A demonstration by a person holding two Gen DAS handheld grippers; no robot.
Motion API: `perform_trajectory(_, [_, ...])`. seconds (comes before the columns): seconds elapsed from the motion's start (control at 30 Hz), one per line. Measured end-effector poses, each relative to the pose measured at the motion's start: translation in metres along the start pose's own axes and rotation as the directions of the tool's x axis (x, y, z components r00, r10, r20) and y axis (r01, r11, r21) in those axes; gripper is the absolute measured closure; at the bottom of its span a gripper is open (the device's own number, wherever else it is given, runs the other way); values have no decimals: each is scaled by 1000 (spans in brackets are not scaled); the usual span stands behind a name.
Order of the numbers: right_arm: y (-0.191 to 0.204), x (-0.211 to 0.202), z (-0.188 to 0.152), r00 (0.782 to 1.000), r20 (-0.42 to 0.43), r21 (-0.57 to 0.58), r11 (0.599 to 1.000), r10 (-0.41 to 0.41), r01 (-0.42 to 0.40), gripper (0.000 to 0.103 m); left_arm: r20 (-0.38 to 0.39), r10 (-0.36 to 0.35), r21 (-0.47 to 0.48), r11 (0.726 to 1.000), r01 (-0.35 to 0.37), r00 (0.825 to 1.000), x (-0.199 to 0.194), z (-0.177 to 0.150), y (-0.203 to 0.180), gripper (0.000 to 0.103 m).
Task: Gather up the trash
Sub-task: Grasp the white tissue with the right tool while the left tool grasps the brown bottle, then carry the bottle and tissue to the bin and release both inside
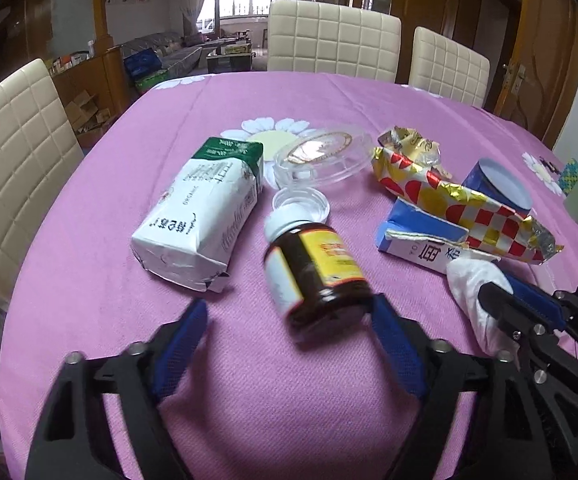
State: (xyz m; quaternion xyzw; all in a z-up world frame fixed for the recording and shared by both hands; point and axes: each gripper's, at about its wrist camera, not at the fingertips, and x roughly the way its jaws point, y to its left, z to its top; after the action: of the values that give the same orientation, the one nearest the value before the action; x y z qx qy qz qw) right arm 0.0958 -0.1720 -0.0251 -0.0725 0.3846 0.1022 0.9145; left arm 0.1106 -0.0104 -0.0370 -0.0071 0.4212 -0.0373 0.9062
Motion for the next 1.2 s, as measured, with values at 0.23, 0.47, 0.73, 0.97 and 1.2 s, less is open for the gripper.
perform_trajectory(0.23, [5,0,1,1000,-4,-7,1000,8,-8,89,-6,-27,-7,1000,27,1000,-2,-1,4,59])
perform_trajectory(0.47, [13,-4,4,1000,2,-21,999,31,-31,89,42,-9,13,1000,8,999,-23,-3,7,59])
perform_trajectory(0.73, [24,-14,9,997,27,-44,996,75,-74,89,85,7,20,1000,-9,996,-47,-7,18,60])
perform_trajectory(0.97, [34,-19,13,995,41,-64,994,92,-90,89,134,23,7,1000,-25,991,-65,-8,32,61])
perform_trajectory(1.2, [43,-26,17,992,55,-85,990,113,-108,89,167,30,-10,1000,-29,985,-81,-8,42,61])
